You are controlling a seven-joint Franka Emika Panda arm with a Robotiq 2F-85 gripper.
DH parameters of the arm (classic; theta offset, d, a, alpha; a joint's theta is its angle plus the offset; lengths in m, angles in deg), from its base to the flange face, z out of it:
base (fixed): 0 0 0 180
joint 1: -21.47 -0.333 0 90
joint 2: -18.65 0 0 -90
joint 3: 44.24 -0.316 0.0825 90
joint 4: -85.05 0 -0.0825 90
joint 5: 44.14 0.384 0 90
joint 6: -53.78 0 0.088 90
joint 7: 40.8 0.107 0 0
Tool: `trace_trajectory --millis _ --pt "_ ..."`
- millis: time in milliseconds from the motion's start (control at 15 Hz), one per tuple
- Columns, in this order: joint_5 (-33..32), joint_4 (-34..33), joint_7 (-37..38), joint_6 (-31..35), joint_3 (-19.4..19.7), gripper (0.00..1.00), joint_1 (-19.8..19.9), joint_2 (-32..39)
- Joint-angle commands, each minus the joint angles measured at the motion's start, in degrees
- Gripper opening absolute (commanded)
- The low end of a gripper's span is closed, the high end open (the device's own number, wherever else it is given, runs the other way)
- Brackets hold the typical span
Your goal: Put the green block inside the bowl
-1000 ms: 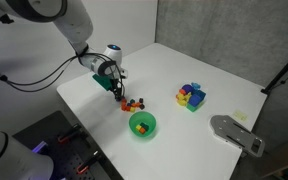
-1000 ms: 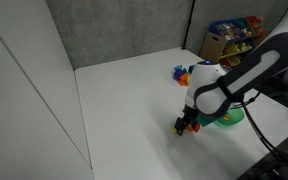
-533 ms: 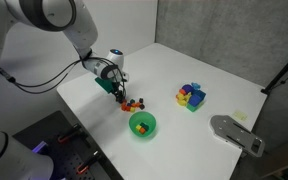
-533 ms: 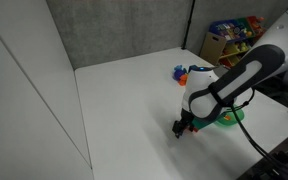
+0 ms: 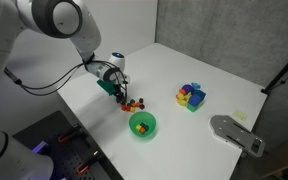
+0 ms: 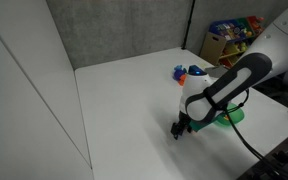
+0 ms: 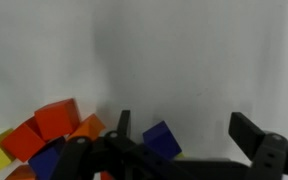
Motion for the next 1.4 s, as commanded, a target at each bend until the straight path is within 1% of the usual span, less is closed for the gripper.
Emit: trace_trajectory --millis 0,400,467,533,667,800,867,1000,1067,1133,1200,1333 --pt "-1.60 -2.95 -0.64 -1.28 0.81 1.00 -0.58 1.68" --pt "-3.51 -5.02 -0.50 -1.22 1.82 1.00 -1.23 3.06" --pt "-3.73 -5.28 -0.51 -1.31 1.99 0.75 -1.33 3.20" --pt "-3.98 -5.45 -0.50 -1.31 2.17 0.74 -1.48 3.28" --pt "-4.44 -5.84 -0.42 -1.33 2.44 0.58 -1.67 3.52" --pt "-4.55 -5.98 -0.42 -1.50 2.43 0.40 -1.71 3.44" --pt "-4.58 -5.95 -0.39 -1.69 2.42 0.34 -1.74 3.09" --pt "-4.27 -5.95 -0.64 -2.44 1.97 0.16 -1.27 1.78" --pt "-4.22 -6.08 -0.69 -2.70 1.90 0.09 -1.17 1.32" --pt "-4.08 -6.09 -0.86 -3.38 1.70 0.06 -0.88 0.24" --pt "-4.09 -6.23 -0.82 -3.92 1.77 0.09 -0.83 -0.44" --pt "-4.23 -6.35 -0.68 -5.53 2.12 0.09 -0.71 -2.33"
